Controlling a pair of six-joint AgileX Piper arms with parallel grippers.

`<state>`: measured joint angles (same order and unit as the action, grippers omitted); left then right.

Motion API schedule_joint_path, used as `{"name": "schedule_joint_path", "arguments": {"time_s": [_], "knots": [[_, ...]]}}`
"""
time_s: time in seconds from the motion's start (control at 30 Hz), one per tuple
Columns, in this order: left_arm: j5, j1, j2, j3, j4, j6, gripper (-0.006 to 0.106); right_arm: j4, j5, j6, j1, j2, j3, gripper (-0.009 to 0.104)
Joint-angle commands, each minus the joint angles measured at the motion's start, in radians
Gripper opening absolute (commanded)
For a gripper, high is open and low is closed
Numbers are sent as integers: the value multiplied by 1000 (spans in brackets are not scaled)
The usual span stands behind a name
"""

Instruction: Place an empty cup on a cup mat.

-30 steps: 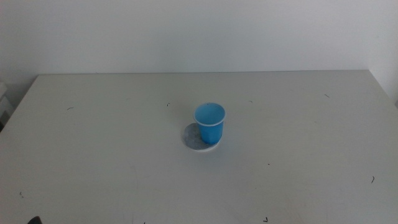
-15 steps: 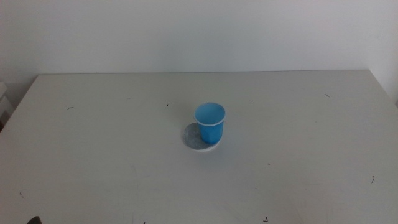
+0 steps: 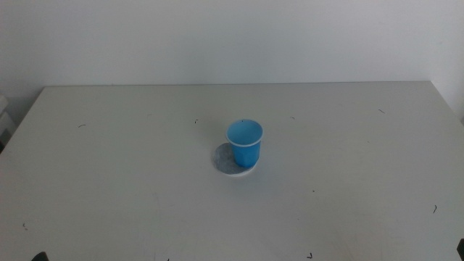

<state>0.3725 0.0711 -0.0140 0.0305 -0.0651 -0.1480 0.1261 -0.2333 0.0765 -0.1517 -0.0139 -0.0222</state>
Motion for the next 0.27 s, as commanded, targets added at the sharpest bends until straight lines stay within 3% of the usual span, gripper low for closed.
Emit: {"name": "schedule_joint_path", "arguments": {"time_s": [0.0,0.23], "knots": [[-67,-1,-4,-6,0,-11,105,7,74,-5,7,-23,9,87],[-67,-1,-4,-6,0,-11,105,14,45,-5,7,-23,0,87]]}}
